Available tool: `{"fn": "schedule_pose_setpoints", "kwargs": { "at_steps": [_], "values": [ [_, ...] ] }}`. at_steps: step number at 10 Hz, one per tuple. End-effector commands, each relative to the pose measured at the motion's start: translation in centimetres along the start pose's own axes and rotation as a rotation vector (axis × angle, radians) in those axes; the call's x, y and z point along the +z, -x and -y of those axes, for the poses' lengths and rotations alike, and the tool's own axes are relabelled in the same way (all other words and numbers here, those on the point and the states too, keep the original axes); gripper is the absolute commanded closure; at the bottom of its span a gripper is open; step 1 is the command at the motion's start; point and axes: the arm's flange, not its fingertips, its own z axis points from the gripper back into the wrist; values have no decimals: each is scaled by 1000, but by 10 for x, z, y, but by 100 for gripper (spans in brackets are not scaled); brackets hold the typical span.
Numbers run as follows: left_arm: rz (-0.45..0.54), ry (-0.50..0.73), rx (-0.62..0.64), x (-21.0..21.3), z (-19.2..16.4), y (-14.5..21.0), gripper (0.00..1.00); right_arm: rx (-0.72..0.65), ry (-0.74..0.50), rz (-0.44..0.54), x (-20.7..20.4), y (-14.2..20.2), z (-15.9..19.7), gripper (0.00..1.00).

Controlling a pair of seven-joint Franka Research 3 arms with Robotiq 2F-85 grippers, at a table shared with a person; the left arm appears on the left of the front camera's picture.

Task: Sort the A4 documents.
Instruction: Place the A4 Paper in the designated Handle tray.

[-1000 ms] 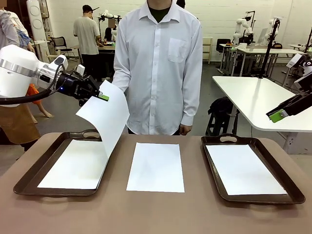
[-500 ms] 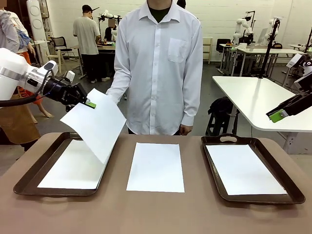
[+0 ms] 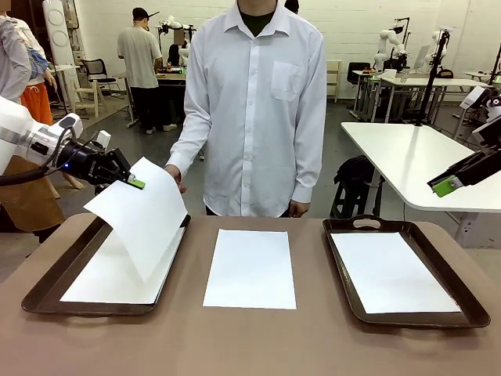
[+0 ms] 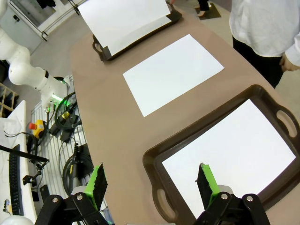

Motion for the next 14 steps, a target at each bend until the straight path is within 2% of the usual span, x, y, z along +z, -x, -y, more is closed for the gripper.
{"fn": "schedule_pose_setpoints", "kwargs": {
  "at_steps": [1, 3, 5, 6, 9, 12, 14],
  "values": [
    [47, -33, 33, 13, -7, 19, 99, 9, -2, 2, 0, 0, -1, 0],
    [91, -137, 59, 19, -27, 24, 99, 9, -2, 2, 0, 0, -1, 0],
    [29, -172, 111, 2, -56, 39, 99, 9, -2, 2, 0, 0, -1, 0],
    [36, -168, 115, -1, -61, 43, 99, 9, -2, 2, 0, 0, -1, 0],
    [36, -215, 57, 4, -59, 38, 99, 9, -2, 2, 0, 0, -1, 0],
    [45, -422, -13, 9, -59, 29, 99, 9, -2, 2, 0, 0, -1, 0],
    [55, -433, -24, 4, -67, 25, 99, 9, -2, 2, 0, 0, -1, 0]
  ]
}}
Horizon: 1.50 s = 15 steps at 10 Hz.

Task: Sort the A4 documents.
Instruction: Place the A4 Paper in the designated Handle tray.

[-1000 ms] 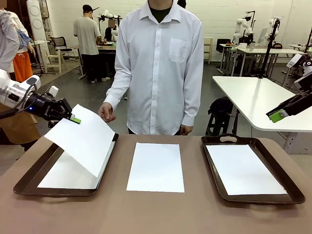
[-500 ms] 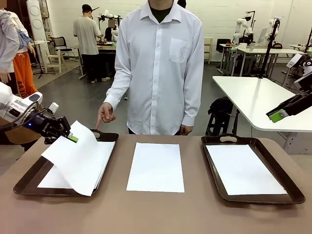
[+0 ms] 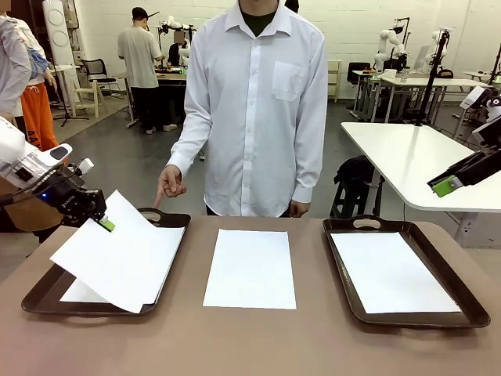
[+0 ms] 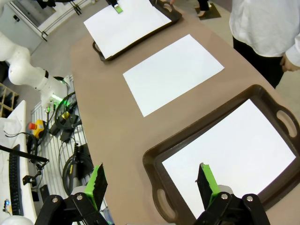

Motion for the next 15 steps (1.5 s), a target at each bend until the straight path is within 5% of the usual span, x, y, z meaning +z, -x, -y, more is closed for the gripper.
{"fn": "schedule_pose_setpoints", "kwargs": {
  "at_steps": [1, 5, 10, 15],
  "values": [
    [0, -25, 0, -15, -3, 0, 99, 8, -2, 2, 0, 0, -1, 0],
    [69, -124, -31, -27, -15, -5, 99, 8, -2, 2, 0, 0, -1, 0],
    [37, -182, -55, -34, -18, -10, 99, 8, -2, 2, 0, 0, -1, 0],
    [0, -224, -135, -26, -15, -10, 51, 8, -2, 2, 0, 0, -1, 0]
  ]
}}
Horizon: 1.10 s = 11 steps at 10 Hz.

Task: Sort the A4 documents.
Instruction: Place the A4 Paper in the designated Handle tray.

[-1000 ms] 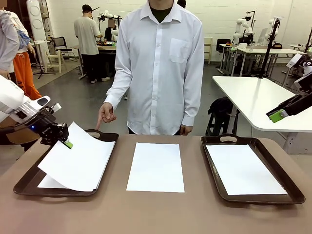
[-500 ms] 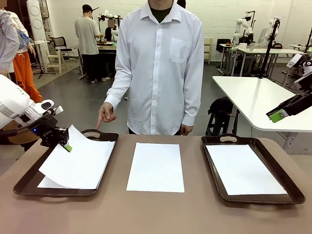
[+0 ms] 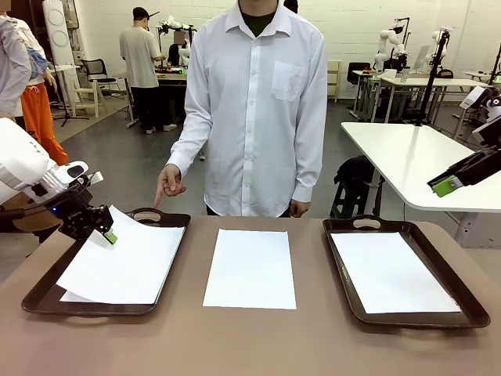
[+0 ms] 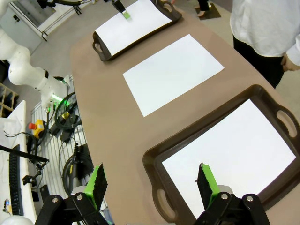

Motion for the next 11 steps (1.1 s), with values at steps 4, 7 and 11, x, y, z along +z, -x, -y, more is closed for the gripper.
{"fn": "schedule_pose_setpoints", "kwargs": {
  "at_steps": [4, 7, 11],
  "values": [
    [8, -79, -100, 19, 11, -4, 13, 8, -2, 2, 0, 0, -1, 0],
    [23, -79, -115, 24, 14, -6, 0, 8, -2, 2, 0, 0, -1, 0],
    [78, 246, 96, 25, 22, -11, 0, 8, -2, 2, 0, 0, -1, 0]
  ]
}}
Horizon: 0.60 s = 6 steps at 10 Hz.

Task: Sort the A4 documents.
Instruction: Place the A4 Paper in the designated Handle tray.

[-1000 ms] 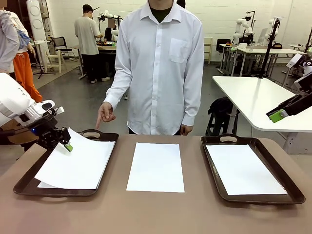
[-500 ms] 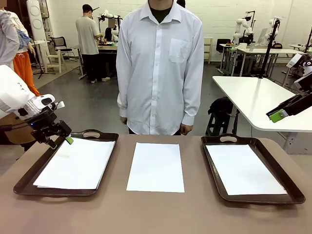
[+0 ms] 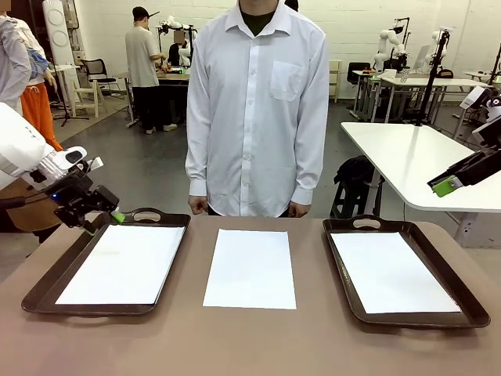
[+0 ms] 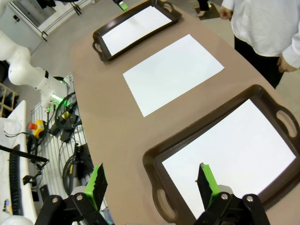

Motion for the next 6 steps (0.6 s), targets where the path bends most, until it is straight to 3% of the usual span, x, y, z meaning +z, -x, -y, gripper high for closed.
{"fn": "schedule_pose_setpoints", "kwargs": {
  "at_steps": [1, 6],
  "values": [
    [-13, -101, -69, 2, -6, 0, 0, 8, -2, 2, 0, 1, -1, 0],
    [-13, -101, -69, 2, -6, 0, 0, 8, -2, 2, 0, 1, -1, 0]
  ]
}}
